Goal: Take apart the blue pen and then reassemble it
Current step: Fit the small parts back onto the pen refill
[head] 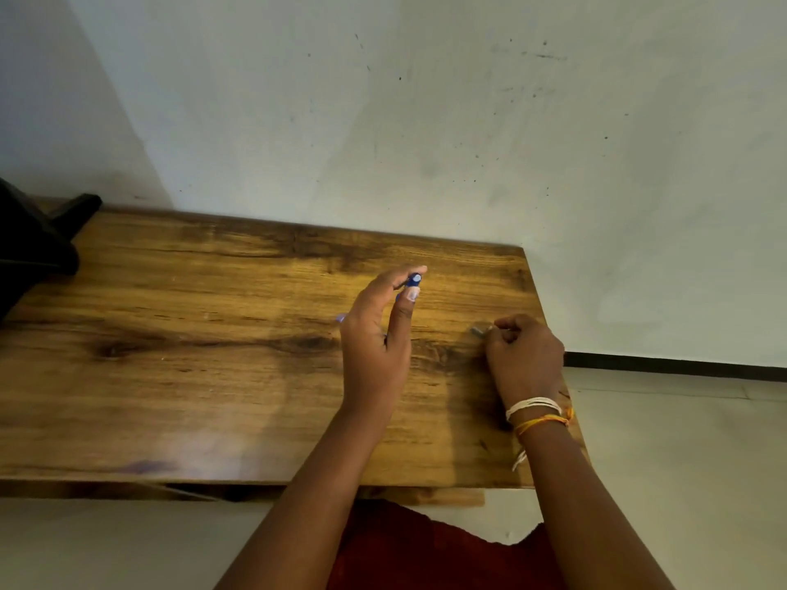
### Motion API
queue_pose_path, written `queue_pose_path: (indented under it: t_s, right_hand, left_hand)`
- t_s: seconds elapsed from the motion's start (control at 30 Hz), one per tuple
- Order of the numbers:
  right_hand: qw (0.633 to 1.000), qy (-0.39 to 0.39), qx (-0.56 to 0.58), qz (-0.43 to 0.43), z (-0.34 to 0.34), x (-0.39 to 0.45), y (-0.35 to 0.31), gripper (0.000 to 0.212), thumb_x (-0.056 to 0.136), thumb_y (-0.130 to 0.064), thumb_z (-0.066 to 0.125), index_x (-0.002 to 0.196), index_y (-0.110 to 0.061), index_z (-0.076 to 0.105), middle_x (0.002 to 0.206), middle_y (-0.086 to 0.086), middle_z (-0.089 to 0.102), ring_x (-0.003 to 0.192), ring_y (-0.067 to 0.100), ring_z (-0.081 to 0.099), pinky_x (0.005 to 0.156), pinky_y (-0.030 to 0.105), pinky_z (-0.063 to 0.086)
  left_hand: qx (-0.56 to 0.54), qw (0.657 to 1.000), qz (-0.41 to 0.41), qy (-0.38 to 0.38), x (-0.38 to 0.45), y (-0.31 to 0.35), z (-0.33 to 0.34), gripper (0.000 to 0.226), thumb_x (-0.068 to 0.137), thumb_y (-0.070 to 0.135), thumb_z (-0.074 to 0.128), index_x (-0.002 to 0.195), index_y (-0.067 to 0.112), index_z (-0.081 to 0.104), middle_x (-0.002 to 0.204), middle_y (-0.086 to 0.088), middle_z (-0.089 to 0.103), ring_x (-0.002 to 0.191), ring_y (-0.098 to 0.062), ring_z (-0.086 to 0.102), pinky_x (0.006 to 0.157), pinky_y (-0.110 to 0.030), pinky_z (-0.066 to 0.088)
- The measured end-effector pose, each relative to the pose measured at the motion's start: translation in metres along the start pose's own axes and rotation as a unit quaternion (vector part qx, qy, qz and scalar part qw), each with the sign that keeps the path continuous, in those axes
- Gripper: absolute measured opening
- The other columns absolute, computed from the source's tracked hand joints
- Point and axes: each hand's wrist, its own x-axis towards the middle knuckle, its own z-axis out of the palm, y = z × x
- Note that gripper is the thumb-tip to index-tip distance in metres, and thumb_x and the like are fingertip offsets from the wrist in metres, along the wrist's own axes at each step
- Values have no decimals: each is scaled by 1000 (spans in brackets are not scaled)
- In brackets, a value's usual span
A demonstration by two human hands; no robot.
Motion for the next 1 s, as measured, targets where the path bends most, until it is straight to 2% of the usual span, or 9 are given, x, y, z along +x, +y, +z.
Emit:
queue_pose_path:
  t_s: [0.13,0.27,0.37,0.47,0.6,0.77,1.0]
  right_hand:
    - [1000,-5,-4,-6,-1,0,-2,17,88,-20,64,98,-9,73,90,9,72,73,13,56,70,23,45]
    - [1000,-1,21,4,-3,-1,-3,15,87,-24,65,94,-12,71,87,5,71,77,15,61,69,24,46]
    - [996,13,86,12,-7,-5,-16,15,86,-26,65,94,-14,70,89,2,71,77,11,61,68,19,45]
    - [977,25,206,-55,-15,-17,-43,8,84,-21,69,90,-17,72,81,-2,72,73,10,69,66,21,56]
    - [940,39,304,-149,-29,-36,-69,11,82,-11,71,92,-14,74,87,-1,73,79,6,69,64,12,52]
    - [921,18,336,-196,-31,-44,-74,15,82,-6,70,96,-12,73,92,0,70,85,7,69,64,16,55]
    - [921,24,330,-204,-26,-45,-73,18,81,-6,72,97,-13,66,89,-5,69,83,5,68,63,15,54]
  left_hand:
    - [3,1000,0,-15,0,1,6,24,97,10,50,116,15,63,115,2,67,112,-9,60,93,-24,47]
    - [8,999,8,-33,-1,-1,8,24,97,8,49,116,13,63,114,0,66,111,-10,60,93,-24,48]
    - [2,999,-2,-39,-2,-2,8,24,97,8,48,115,12,64,112,-1,66,108,-10,61,88,-28,51]
    - [-8,999,-12,-46,-3,0,10,24,97,7,48,114,14,64,111,2,65,107,-7,60,88,-27,51]
    - [-19,999,-9,-50,-3,-2,13,23,97,6,49,113,12,64,109,-3,66,106,-10,61,89,-25,48]
    - [-35,998,-30,-43,-4,-4,12,24,94,0,51,112,9,63,109,-6,65,103,-6,60,85,-17,46]
    - [-19,999,-21,-45,-5,-6,9,23,95,5,50,112,13,63,109,-6,65,105,-13,61,88,-29,51]
